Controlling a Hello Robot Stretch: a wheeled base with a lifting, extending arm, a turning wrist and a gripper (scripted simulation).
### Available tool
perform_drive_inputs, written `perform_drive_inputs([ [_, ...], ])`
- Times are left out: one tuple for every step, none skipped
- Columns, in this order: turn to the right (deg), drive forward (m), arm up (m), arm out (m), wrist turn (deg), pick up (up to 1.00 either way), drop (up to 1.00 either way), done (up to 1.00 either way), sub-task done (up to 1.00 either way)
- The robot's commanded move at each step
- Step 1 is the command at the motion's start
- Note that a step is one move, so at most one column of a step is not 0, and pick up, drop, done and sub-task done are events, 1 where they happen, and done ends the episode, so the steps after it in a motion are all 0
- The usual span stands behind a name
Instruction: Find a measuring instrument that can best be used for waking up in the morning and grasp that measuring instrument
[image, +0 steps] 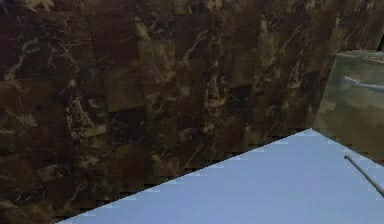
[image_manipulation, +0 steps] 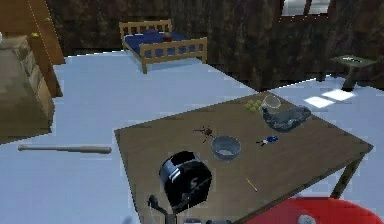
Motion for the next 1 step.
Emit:
perform_drive_inputs([
  [0.0, 0.0, 0.0, 0.0, 0.0, 0.0, 0.0, 1.0, 0.0],
])
